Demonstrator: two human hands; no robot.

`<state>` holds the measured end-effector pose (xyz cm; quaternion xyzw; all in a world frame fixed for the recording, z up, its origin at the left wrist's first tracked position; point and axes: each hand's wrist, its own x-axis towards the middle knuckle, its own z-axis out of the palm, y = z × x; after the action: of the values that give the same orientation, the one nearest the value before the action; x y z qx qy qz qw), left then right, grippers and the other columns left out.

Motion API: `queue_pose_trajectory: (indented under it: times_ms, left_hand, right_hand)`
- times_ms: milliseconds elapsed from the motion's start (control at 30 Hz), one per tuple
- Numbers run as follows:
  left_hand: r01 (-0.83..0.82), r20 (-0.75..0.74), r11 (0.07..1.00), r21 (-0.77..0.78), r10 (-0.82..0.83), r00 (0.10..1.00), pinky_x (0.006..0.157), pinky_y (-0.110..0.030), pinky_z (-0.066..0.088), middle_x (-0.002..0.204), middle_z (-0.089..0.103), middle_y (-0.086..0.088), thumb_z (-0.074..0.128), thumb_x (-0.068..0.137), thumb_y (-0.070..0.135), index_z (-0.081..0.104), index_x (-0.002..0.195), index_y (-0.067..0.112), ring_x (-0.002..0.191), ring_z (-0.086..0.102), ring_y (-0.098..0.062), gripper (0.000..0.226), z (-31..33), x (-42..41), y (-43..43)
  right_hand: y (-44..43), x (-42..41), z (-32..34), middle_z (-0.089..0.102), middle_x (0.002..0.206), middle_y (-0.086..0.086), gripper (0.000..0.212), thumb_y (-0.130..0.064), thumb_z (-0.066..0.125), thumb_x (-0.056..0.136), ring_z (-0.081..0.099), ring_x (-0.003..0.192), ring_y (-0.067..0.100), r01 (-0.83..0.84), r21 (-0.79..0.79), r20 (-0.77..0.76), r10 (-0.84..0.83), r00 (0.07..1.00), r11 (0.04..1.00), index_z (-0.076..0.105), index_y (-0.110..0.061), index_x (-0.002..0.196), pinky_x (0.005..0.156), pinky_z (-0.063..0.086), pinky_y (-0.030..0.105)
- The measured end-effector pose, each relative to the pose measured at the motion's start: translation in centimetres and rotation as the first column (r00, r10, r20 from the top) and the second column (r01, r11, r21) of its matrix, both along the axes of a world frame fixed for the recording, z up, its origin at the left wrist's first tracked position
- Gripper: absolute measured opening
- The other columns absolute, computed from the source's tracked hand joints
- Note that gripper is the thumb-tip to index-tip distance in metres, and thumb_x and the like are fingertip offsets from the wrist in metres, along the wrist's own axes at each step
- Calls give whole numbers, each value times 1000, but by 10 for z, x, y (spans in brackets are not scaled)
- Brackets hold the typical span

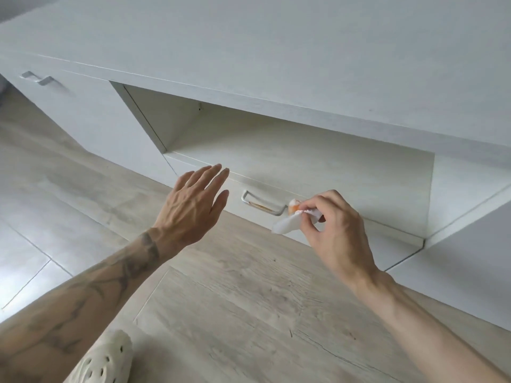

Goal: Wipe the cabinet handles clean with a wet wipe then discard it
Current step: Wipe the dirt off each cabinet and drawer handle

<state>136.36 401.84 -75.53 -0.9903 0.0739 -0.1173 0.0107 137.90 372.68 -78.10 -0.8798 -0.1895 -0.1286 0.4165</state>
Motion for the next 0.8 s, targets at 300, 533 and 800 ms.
queue_pose_trajectory:
  times_ms: [300,533,800]
  left_hand:
    - [324,63,946,-22,-322,944,123,-50,34,163,46,-11,34,113,39,45,159,12,150,44,-30,54,-50,70,79]
    - [509,105,859,-51,-502,858,121,-50,37,159,49,-12,37,112,38,52,152,10,146,47,-32,51,-66,96,99]
    - [469,144,871,-146,-450,881,118,-50,36,154,53,-12,40,111,34,56,145,9,142,48,-33,45,-74,93,90]
  right_hand:
    - [55,0,-4,63,98,-9,14,-4,76,88,52,82,2,255,-259,24,-258,966,932,74,-17,92,71,39,13]
    - [87,-24,6,64,97,-6,15,-2,75,85,56,76,6,460,-295,70,-461,885,838,74,-16,90,71,45,17]
    - [131,-23,-18,67,102,-3,22,5,72,86,57,87,-1,594,-136,30,-596,803,793,77,-13,96,79,40,3]
